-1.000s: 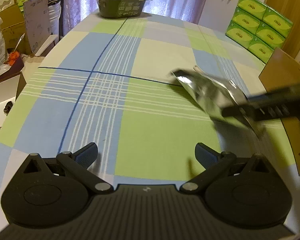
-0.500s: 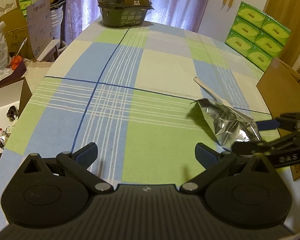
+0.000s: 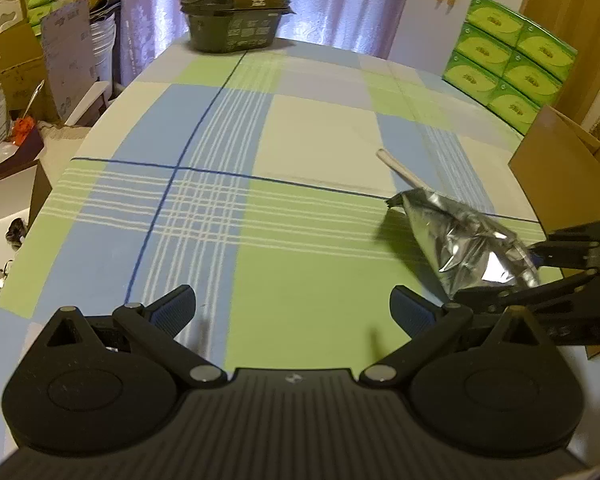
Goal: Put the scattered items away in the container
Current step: 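Lift the foil bag with the right tool while the left tool grasps the white plastic spoon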
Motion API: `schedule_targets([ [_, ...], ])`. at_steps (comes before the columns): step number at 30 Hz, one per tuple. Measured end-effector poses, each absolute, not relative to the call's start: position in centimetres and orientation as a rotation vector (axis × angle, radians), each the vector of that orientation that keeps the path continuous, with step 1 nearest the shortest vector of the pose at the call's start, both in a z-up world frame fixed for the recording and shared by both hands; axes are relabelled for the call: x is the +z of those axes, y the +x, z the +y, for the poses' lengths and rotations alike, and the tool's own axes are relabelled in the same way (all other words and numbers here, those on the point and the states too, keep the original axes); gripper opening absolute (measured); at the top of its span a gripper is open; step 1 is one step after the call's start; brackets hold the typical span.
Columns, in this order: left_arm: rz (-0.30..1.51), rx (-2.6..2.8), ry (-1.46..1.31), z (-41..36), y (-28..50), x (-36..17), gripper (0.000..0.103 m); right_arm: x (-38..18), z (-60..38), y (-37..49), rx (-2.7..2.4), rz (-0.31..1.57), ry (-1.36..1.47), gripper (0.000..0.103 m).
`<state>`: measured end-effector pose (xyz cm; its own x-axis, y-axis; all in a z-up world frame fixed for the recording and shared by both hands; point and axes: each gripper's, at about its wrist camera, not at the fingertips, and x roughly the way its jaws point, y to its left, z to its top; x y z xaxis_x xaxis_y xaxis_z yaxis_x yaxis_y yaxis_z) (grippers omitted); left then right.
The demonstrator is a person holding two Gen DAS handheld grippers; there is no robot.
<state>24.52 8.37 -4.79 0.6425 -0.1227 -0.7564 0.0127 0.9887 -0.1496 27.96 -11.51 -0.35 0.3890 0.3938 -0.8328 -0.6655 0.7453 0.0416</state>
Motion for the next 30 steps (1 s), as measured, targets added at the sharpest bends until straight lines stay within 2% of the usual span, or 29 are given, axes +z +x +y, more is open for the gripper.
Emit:
schedule_targets([
  [7, 0.876, -0.102, -0.119, 7.2, 25.3, -4.9, 0.101, 1.6, -14.5, 29.9, 0.518, 0.856, -0.239, 0.048],
  [14, 0.875, -0.103, -0.102, 6.9, 25.8, -5.0, 0.101, -1.1, -14.3, 33.6, 0.51, 0.978, -0.226, 0.048],
  [21, 0.88, -0.091, -0.091, 7.3, 25.8, -5.2, 0.101, -0.7, -14.1, 31.6, 0.718, 1.049, -0.157, 0.048],
  [30, 0.845, -0.209, 0.052, 3.7, 29.0, -5.1, 0.096, 0.7, -15.1, 31.2, 0.495, 0.927, -0.196, 0.043],
])
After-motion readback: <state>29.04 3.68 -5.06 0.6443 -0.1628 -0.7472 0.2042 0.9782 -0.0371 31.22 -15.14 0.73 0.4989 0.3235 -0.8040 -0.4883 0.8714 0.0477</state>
